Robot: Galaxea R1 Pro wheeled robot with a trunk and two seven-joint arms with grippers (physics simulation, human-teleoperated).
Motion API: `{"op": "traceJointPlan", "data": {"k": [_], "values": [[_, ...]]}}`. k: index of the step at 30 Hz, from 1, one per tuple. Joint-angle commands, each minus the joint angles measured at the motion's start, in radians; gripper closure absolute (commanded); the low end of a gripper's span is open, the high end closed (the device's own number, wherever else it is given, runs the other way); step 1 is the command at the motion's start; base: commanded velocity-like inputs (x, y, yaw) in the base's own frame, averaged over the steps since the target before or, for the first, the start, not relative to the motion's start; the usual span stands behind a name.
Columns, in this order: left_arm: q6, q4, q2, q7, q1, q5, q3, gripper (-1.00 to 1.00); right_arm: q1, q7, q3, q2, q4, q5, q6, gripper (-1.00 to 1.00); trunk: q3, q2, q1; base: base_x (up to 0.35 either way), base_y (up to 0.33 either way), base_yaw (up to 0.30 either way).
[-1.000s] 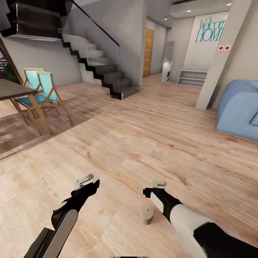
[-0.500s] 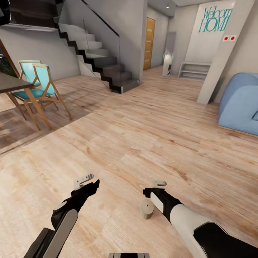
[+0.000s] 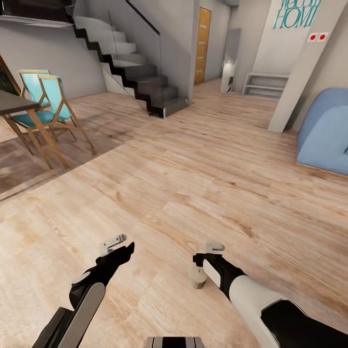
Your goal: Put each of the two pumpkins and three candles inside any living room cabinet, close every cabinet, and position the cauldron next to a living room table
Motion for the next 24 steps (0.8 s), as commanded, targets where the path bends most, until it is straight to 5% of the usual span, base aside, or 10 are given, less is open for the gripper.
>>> {"op": "traceJointPlan", "data": {"k": [1, 17, 20, 24], "values": [[0.001, -0.001, 0.001, 0.01, -0.001, 0.009, -0.002, -1.0, 0.0, -0.007, 0.009, -0.001, -0.002, -0.007, 0.006, -1.0, -0.005, -0.001, 0.0, 0.0, 0.0, 0.0], [0.004, -0.001, -0.006, 0.01, -0.001, 0.009, -0.013, -1.0, -0.003, 0.063, 0.006, -0.018, -0.069, 0.048, -0.036, -1.0, -0.013, -0.001, 0.001, 0.0, 0.0, 0.0], [0.13, -0.001, -0.024, 0.014, -0.032, 0.009, 0.001, -1.0, -0.007, 0.065, 0.005, -0.041, -0.103, 0.05, 0.007, -1.0, -0.013, -0.001, 0.001, 0.0, 0.0, 0.0], [0.345, 0.018, -0.076, 0.017, -0.158, 0.012, 0.087, -1.0, -0.009, 0.068, 0.003, -0.052, -0.113, 0.048, 0.022, -1.0, -0.013, -0.001, 0.001, 0.0, 0.0, 0.0]]}}
